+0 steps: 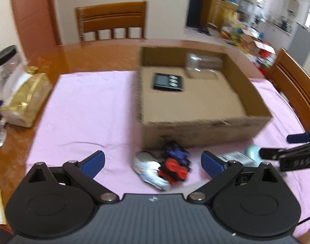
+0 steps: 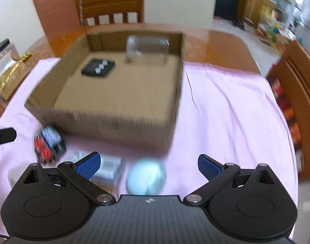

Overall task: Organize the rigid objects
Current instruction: 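Move both grippers back over the items on the pink cloth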

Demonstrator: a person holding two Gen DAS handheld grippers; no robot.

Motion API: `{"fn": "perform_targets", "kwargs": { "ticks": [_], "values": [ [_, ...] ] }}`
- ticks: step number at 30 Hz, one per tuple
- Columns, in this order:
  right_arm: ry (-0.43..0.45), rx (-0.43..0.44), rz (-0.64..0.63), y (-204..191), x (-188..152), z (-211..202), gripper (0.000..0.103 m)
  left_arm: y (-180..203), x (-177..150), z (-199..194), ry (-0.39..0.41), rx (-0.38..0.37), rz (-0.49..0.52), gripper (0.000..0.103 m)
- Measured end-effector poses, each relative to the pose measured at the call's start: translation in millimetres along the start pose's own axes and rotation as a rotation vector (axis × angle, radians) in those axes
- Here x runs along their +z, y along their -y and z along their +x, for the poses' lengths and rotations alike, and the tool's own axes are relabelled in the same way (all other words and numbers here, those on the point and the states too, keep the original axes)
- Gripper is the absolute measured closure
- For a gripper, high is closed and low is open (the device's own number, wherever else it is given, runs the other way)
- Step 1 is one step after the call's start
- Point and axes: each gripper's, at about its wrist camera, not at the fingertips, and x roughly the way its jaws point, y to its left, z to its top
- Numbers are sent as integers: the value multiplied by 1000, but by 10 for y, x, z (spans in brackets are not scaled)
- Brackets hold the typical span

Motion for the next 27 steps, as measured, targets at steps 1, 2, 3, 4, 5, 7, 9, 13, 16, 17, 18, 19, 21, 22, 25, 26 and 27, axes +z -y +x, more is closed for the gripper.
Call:
{"fn": "perform_targets", "kwargs": {
  "ticks": [1,2,3,4,5,7,9,13,16,17,18,19,21,22,25,26,27],
  "values": [
    [-7,-3,20,7,-75,-8,0,67,-11,19,-7,-15,20,3],
    [-13,1,41,14,-140,-18,0,121,-17,38,-12,-25,37,3],
    [-18,10,62,22,-197,-27,0,184,-28,70,-19,-32,58,3],
    [-22,17,75,25,-240,-31,0,233,-38,102,-24,-32,71,3],
    [-27,18,80,27,-277,-31,0,278,-52,139,-35,-32,84,3],
    [-35,-2,77,22,-336,-34,0,331,-96,177,-47,-42,106,3],
    [-25,-16,80,19,-376,-70,0,350,-154,210,-62,-46,124,3],
    [-20,-24,106,22,-409,-101,0,265,-296,209,-82,-81,109,2],
    [-25,-27,109,4,-476,-127,0,199,-403,171,-95,-83,115,2],
    [-28,-30,108,-10,-499,-130,0,180,-437,169,-105,-77,121,2],
    [-29,-33,105,-19,-522,-147,0,153,-495,166,-115,-65,129,2],
    [-29,-35,103,-31,-540,-153,0,131,-543,171,-124,-50,135,2],
    [-30,-37,100,-54,-571,-172,0,56,-636,178,-140,-32,134,2],
    [-29,-39,98,-68,-585,-185,0,6,-679,181,-147,-32,125,2],
    [-28,-44,80,-104,-612,-228,0,-116,-760,182,-157,-38,82,2],
    [-27,-45,70,-118,-623,-244,0,-138,-776,191,-162,-35,70,2],
    [-25,-41,56,-131,-632,-256,0,-158,-795,200,-169,-31,59,2]
  ]
}}
